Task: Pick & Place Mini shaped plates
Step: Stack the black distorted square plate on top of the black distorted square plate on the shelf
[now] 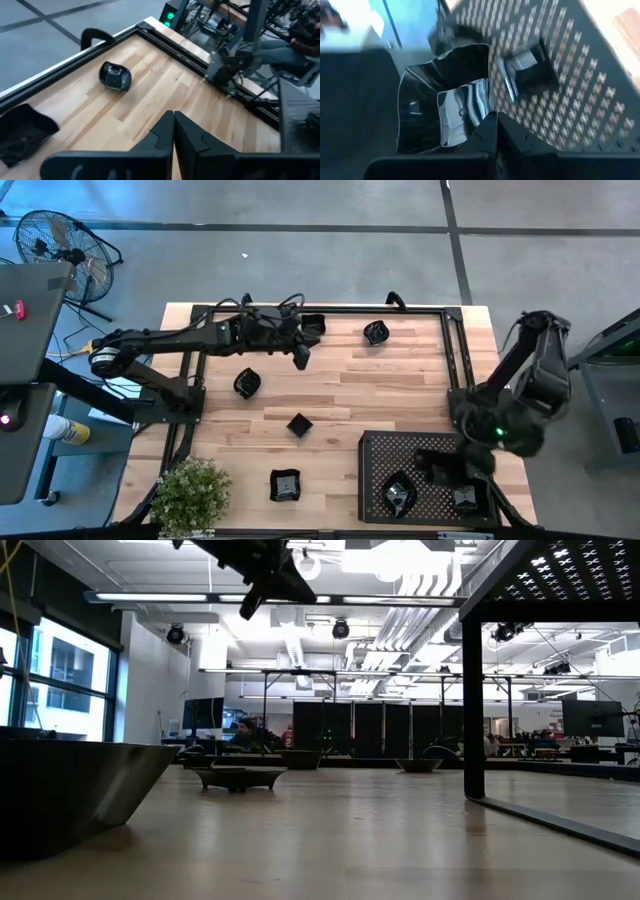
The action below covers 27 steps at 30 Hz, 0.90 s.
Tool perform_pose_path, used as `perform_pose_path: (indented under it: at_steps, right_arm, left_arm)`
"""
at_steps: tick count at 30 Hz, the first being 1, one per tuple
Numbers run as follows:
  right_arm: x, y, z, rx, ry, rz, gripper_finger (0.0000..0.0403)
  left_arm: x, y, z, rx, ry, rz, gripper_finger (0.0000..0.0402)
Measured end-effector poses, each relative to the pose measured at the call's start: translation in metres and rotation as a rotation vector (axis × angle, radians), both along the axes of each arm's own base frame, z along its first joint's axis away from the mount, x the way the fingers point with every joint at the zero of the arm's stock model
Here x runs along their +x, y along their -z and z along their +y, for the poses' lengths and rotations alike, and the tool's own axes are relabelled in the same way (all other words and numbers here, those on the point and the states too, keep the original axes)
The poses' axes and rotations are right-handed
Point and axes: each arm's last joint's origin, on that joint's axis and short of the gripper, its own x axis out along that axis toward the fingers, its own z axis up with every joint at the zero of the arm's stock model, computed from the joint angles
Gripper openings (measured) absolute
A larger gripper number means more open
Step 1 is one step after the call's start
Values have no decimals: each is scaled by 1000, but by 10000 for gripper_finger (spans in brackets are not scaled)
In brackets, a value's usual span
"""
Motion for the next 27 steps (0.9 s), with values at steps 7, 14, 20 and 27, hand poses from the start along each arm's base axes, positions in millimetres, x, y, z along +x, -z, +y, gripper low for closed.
perform_pose_path:
  at_steps: [7, 14, 20, 27]
  right_arm:
    - [-21, 6, 12, -56, -159, 42, 1]
    - [-33, 16, 24, -154, -284, 70, 0]
    - [-36, 20, 30, -189, -321, 66, 0]
    - [-34, 27, 42, -245, -315, 46, 0]
  left_arm:
    - [-4, 1, 15, -9, -2, 7, 5]
    - [-4, 0, 15, 6, 6, 6, 5]
    - [-4, 0, 15, 11, -7, 7, 5]
    - [-4, 0, 16, 9, -31, 6, 5]
